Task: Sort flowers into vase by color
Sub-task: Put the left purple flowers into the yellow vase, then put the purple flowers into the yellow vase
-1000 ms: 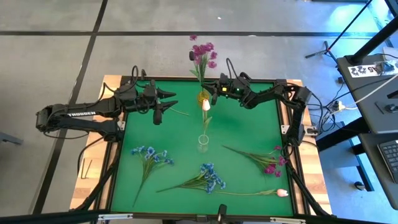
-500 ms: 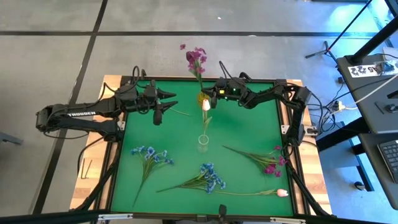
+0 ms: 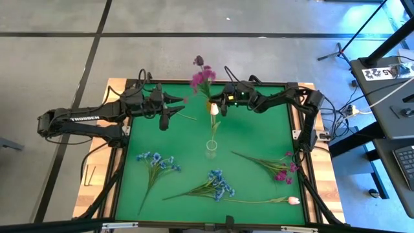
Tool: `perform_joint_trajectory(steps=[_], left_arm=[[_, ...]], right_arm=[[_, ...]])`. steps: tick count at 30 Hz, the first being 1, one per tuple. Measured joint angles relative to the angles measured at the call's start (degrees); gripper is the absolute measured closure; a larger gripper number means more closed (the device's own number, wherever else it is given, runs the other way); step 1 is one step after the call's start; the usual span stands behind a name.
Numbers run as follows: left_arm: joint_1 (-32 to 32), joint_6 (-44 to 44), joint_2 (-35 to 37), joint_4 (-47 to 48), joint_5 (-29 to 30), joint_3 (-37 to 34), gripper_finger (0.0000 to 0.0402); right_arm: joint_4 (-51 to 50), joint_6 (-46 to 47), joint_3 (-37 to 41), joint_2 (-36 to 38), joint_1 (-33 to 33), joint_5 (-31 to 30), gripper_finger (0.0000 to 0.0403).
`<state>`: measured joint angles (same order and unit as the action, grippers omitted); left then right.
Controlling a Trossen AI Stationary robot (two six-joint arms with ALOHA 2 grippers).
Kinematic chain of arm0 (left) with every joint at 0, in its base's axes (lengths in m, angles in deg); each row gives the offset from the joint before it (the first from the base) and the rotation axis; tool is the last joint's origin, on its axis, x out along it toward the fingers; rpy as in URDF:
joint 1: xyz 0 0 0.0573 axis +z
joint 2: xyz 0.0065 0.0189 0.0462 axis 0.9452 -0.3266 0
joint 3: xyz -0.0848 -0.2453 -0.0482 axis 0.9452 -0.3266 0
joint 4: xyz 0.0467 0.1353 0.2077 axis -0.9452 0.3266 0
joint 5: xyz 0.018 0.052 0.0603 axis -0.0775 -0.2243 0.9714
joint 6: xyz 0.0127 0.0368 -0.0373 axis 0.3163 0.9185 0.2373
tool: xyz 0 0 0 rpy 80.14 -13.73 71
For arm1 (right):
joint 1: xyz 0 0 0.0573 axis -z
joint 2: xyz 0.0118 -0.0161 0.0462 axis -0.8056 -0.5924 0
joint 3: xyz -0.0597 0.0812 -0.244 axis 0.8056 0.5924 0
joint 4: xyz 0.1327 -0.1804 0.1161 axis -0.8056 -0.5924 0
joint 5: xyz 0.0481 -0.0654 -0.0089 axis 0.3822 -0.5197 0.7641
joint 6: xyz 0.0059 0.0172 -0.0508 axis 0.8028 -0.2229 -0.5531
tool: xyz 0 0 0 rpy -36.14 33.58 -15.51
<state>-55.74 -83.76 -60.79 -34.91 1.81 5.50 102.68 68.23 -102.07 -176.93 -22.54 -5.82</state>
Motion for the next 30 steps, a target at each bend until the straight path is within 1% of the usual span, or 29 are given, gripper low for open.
perform_joint_trajectory(steps=[6,10,17,20,23,27,30], left_arm=[[0.0,-0.6,0.0,0.7,0.0,0.0,0.0242],[0.0,-0.7,0.0,0.7,0.4,0.0,0.0242],[0.0,-0.8,0.0,1.0,0.4,0.0,0.0242],[0.0,-0.8,0.0,1.0,0.4,0.0,0.0242],[0.0,-0.8,0.0,1.0,0.4,0.0,0.0242],[0.0,-0.8,0.0,1.5,0.4,0.0,0.0242],[0.0,-0.8,0.0,2.5,0.4,0.0,0.0242]], right_arm=[[-1.5,-1.1,0.0,2.6,0.0,0.0,0.0241],[-6.5,-2.6,0.0,5.8,0.0,-0.5,0.0224],[-20.6,-7.1,0.0,12.5,0.0,-2.4,0.0221],[-25.7,-7.2,0.0,16.0,0.0,-3.6,0.0221],[-31.1,-6.9,0.0,20.6,0.0,-3.5,0.0221],[-41.3,-7.5,0.0,27.8,-0.4,-4.6,0.0221],[-48.2,-7.6,0.0,33.1,-0.8,-4.2,0.0221]])
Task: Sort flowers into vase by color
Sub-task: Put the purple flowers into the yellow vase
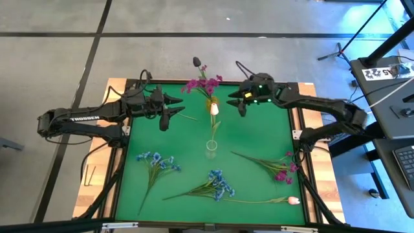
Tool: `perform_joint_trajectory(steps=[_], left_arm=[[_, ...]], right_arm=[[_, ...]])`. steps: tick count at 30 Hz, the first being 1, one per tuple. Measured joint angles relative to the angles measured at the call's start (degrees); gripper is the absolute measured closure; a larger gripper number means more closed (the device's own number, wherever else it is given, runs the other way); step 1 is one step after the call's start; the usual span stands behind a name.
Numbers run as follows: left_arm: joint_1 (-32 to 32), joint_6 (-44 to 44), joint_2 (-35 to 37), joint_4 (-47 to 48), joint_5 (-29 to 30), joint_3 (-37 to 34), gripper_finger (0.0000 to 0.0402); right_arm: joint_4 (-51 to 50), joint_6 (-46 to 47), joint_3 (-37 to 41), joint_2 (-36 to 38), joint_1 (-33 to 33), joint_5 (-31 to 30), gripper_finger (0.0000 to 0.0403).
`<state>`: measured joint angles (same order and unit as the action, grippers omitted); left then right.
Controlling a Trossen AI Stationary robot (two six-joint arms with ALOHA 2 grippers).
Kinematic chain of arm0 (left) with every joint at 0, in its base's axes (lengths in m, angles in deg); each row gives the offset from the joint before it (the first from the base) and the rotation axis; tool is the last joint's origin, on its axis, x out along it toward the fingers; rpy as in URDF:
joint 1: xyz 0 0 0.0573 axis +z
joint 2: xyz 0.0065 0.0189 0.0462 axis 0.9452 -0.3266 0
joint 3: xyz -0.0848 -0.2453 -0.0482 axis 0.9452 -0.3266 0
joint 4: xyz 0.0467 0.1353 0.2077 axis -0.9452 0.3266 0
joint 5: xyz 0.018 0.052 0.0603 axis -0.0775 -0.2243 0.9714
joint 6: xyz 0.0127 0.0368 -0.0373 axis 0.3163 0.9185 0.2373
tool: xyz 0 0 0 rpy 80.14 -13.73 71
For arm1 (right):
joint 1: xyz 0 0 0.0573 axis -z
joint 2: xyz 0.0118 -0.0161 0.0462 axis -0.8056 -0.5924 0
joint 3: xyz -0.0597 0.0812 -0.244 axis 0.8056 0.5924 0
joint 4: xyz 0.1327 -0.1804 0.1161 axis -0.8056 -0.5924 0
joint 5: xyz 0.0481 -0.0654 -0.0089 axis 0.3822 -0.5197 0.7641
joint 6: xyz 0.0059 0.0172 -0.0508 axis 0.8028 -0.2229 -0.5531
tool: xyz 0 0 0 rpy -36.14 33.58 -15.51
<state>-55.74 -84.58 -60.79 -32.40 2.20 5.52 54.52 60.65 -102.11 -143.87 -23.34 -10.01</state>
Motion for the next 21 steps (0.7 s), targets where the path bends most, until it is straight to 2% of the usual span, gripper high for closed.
perform_joint_trajectory(steps=[9,21], left_arm=[[0.0,-1.4,0.0,5.1,0.0,0.0,0.0242],[0.0,-2.9,0.0,5.8,-0.2,0.0,0.0242]], right_arm=[[-23.2,0.6,0.0,12.2,-5.1,0.0,0.0221],[-43.0,13.3,0.0,13.7,-22.0,-5.4,0.0221]])
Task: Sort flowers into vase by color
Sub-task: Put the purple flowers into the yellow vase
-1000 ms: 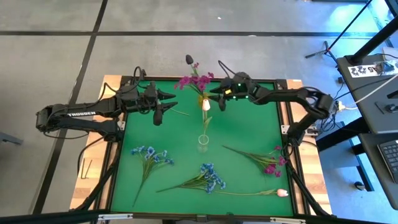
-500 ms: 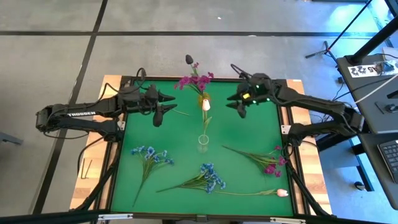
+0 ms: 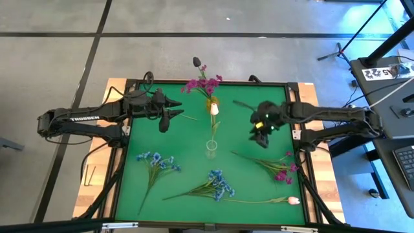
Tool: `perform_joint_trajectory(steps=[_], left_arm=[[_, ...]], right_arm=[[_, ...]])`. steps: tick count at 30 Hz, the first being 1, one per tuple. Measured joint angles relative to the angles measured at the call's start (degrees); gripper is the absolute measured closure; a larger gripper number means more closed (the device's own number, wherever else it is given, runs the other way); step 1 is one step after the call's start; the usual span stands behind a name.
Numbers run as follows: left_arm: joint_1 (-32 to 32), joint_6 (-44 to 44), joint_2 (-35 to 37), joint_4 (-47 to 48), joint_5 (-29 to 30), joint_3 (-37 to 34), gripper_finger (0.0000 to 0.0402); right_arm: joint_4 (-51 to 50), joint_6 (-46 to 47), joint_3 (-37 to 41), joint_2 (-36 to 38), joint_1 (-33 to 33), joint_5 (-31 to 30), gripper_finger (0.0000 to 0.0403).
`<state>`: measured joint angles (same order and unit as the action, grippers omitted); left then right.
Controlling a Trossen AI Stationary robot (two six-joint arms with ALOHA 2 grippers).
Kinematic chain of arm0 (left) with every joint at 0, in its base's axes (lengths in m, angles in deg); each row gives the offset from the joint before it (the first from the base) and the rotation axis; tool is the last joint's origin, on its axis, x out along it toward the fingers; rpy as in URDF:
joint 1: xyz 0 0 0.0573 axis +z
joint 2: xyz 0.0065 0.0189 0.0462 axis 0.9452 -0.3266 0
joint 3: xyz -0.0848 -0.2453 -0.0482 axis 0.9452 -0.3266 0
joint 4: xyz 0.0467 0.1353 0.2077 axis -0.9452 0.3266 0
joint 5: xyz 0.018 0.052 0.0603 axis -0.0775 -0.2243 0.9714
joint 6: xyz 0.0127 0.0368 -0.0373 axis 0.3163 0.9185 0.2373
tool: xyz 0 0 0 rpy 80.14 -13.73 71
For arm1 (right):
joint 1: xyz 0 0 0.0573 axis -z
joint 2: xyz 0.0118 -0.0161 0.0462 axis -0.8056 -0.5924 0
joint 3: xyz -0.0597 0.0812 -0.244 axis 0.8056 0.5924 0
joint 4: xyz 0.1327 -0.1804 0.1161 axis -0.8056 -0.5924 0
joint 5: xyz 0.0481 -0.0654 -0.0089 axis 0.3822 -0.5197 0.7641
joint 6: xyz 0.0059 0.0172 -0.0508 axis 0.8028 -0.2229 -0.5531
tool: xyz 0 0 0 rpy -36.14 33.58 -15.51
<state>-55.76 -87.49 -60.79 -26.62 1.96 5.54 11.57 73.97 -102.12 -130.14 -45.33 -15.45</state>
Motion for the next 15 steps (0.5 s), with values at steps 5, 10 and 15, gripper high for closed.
perform_joint_trajectory(steps=[5,10,15], left_arm=[[-0.3,-0.1,0.0,0.2,0.0,0.0,0.0242],[-1.5,-0.1,0.0,0.4,0.0,0.0,0.0242],[-2.6,-0.1,0.0,0.5,0.0,0.0,0.0242]], right_arm=[[-4.2,5.4,0.0,-0.3,-8.0,-4.9,0.0221],[-9.2,11.0,0.0,-2.3,-14.8,-8.0,0.0221],[-10.3,15.7,0.0,-6.0,-20.3,-8.6,0.0221]])
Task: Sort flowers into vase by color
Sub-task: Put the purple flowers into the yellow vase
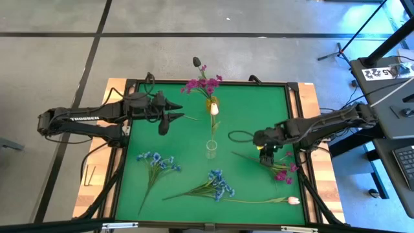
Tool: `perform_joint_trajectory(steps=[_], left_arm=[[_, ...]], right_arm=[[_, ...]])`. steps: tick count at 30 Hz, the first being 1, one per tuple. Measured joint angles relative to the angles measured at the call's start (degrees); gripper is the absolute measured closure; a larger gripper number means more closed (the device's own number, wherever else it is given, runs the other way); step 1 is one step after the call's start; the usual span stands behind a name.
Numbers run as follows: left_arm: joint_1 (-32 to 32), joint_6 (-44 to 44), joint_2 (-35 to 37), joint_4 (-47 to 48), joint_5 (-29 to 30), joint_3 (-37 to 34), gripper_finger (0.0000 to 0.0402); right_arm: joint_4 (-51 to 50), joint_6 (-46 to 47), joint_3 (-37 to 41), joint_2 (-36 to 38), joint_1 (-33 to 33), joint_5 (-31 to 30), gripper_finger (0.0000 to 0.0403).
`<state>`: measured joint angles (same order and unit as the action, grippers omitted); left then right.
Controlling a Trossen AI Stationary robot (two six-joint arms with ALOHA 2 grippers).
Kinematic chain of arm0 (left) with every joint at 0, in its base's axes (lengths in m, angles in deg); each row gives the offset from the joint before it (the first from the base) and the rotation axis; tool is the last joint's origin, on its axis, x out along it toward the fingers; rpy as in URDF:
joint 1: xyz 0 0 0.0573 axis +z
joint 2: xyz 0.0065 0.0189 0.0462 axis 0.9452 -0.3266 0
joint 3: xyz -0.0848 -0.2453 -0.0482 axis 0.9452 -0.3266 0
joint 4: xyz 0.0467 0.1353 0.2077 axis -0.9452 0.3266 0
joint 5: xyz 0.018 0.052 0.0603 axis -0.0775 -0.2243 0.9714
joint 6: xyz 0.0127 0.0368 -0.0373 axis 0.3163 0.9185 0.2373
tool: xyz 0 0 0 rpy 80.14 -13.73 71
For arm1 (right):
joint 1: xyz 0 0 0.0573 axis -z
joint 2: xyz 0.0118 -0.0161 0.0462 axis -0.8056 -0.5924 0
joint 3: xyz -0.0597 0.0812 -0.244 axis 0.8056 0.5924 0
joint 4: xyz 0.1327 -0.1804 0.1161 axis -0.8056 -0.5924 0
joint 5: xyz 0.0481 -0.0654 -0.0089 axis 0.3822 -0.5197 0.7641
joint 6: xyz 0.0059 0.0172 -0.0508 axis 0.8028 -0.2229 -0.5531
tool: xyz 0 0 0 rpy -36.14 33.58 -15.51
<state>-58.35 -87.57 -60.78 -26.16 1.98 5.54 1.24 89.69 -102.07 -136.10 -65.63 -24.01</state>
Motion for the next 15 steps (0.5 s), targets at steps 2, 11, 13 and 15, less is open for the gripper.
perform_joint_trajectory(steps=[2,11,13,15], left_arm=[[-0.1,0.0,0.0,0.1,0.0,0.0,0.0242],[-0.1,-1.1,0.0,0.2,0.2,0.0,0.0242],[-0.1,-1.1,0.0,0.7,0.2,0.0,0.0239],[-0.1,-1.1,0.0,1.7,0.4,0.0,0.0234]], right_arm=[[0.3,1.8,0.0,-1.8,-1.8,0.0,0.0221],[-0.6,7.3,0.1,-9.2,-5.8,-1.4,0.0221],[-0.3,8.2,0.8,-9.8,-5.8,-1.2,0.0221],[0.5,9.0,2.5,-10.1,-5.8,-0.7,0.0221]])
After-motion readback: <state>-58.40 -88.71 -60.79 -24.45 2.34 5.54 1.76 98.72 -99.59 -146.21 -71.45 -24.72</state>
